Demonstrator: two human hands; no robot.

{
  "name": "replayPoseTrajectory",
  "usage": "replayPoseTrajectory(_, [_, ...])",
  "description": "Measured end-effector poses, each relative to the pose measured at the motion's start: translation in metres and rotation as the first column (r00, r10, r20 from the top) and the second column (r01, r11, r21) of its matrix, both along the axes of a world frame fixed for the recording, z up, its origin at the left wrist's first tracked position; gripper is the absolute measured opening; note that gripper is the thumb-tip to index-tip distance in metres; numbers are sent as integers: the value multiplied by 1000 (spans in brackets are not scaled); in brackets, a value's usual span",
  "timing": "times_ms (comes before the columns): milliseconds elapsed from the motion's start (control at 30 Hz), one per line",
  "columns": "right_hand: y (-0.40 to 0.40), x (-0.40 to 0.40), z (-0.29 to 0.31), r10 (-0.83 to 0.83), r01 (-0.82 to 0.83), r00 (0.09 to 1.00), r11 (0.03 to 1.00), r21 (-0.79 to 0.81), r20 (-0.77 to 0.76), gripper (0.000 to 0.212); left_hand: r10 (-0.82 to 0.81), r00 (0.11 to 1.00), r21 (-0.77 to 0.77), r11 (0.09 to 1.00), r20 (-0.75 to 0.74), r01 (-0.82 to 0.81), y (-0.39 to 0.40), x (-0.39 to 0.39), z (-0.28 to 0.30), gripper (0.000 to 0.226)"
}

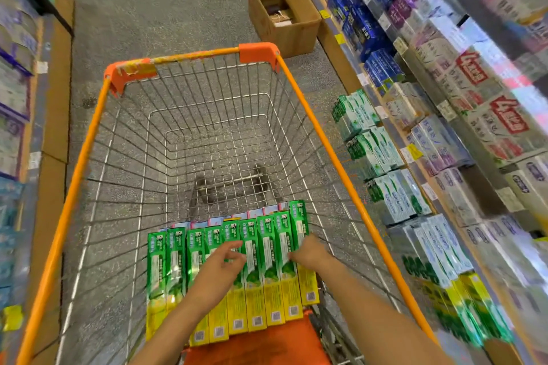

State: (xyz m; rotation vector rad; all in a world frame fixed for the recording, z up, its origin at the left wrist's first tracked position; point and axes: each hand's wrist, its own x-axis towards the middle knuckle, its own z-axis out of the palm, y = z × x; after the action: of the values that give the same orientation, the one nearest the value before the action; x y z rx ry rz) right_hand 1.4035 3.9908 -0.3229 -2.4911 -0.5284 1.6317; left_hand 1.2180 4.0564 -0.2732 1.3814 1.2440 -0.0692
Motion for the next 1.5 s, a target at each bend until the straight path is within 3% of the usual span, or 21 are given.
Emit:
replayPoseTrajectory(167, [12, -10, 80, -26, 22, 1000, 963, 267, 10, 61, 54, 995, 102, 993, 88, -63, 8, 32, 45, 21])
replayPoseTrajectory(300, [-4, 7, 191, -18, 55, 997, 824, 564, -71, 47, 80, 939, 208, 966, 334, -156, 13, 79, 123, 25])
replayPoseTrajectory(400, [-39, 50, 263, -20, -101, 985, 741, 664, 172, 55, -7, 906, 324, 935, 423, -144, 4, 126, 186, 20])
replayPoseTrajectory(467, [-78, 88, 303, -3, -302, 900, 718, 627, 436, 63, -101, 887, 408, 907, 450, -104, -13, 163, 221, 21])
replayPoseTrajectory(567, [-153, 140, 355, -37, -463, 720, 717, 521, 693, 67, -265, 867, 553, 833, 421, -15, -62, 221, 268, 24])
replayPoseTrajectory(700, [-272, 188, 407, -82, -459, 552, 801, 385, 830, 59, -505, 819, 757, 638, 273, 141, -159, 288, 314, 26])
replayPoseTrajectory(833, [-391, 220, 434, -95, -384, 443, 879, 284, 892, 59, -708, 688, 842, 462, 160, 279, -257, 344, 341, 29])
replayPoseTrajectory(1133, [-561, 240, 454, -222, -102, 356, 956, 274, 908, 56, -908, 414, 865, 257, 62, 432, -406, 428, 368, 31])
replayPoseTrajectory(1500, [-604, 273, 418, -333, 120, 345, 943, 310, 878, 53, -975, 223, 828, 131, 7, 546, -451, 510, 338, 31])
